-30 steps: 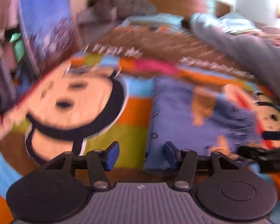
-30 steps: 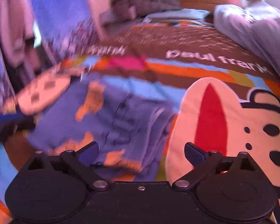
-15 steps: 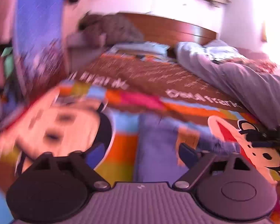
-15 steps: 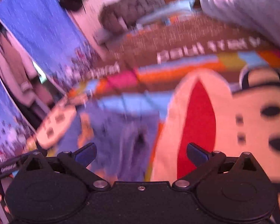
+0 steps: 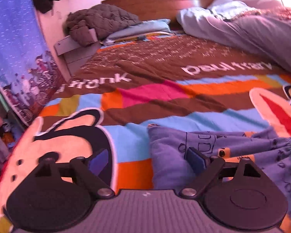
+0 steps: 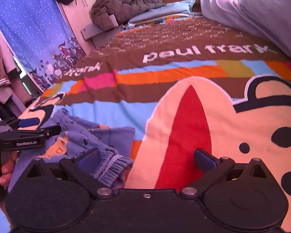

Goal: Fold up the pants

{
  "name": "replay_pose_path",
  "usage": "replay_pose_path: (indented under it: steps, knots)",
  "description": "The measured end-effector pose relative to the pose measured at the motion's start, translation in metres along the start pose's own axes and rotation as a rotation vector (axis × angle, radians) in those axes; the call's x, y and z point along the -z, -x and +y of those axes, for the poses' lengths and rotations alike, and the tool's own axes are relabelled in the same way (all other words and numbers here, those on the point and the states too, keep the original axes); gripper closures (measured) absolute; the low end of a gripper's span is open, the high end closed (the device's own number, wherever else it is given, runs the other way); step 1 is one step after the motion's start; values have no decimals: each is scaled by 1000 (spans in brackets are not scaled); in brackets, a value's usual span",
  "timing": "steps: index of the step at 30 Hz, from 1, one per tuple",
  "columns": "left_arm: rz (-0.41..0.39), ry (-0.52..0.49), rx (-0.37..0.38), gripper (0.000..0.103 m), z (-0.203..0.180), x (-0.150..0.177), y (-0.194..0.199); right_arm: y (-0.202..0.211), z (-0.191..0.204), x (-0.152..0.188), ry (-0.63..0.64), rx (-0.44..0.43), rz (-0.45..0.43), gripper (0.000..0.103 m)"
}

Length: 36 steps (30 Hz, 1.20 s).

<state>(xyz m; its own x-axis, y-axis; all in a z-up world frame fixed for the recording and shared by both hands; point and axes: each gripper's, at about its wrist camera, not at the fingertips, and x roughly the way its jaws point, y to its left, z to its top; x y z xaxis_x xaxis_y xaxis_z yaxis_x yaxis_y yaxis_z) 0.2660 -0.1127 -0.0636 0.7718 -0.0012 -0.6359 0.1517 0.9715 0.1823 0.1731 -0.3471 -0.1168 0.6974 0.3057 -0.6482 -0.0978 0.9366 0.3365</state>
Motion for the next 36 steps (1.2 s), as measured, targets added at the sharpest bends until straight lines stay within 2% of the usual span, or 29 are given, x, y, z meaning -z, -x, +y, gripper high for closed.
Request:
replay_pose_path:
  steps: [3, 5, 7, 8, 9, 11, 13, 16, 18, 21, 24, 29, 36]
  knots:
    - [7, 49, 31, 4, 12, 3, 29, 17, 7, -1, -43, -85, -33, 1]
    - [56, 80, 58, 3, 13, 11, 41, 28, 14, 5, -45, -136, -27, 1]
    - [147, 61, 64, 3, 11, 22, 42, 30, 26, 19, -9, -138, 31, 1]
    - [196, 47, 63, 3, 8, 29, 41, 29, 29, 27, 11, -114, 74, 1]
    - [212, 56, 58, 2, 7, 38, 44, 23, 32, 37, 38, -66, 143, 1]
    - [182, 115, 50, 1, 10, 52, 61, 28, 40, 42, 93, -33, 123, 1]
    - [207, 159, 53, 1, 15, 59, 76, 36, 49, 37, 103, 37, 143, 1]
    - [223, 181, 55, 1, 20, 69, 100, 73, 61, 47, 84, 86, 19, 1]
    - [227, 156, 44, 1, 21, 78, 114, 102, 69, 62, 76, 59, -57, 1]
    - [214, 117, 28, 1, 19, 95, 131, 125, 79, 86, 54, 7, -106, 1]
    - [218, 122, 28, 1, 21, 110, 139, 127, 90, 103, 67, 35, -96, 1]
    - [162, 175, 45, 1, 30, 127, 151, 119, 101, 122, 40, 98, -27, 1]
    - [142, 166, 52, 1, 31, 130, 154, 127, 100, 139, -21, 100, -65, 1]
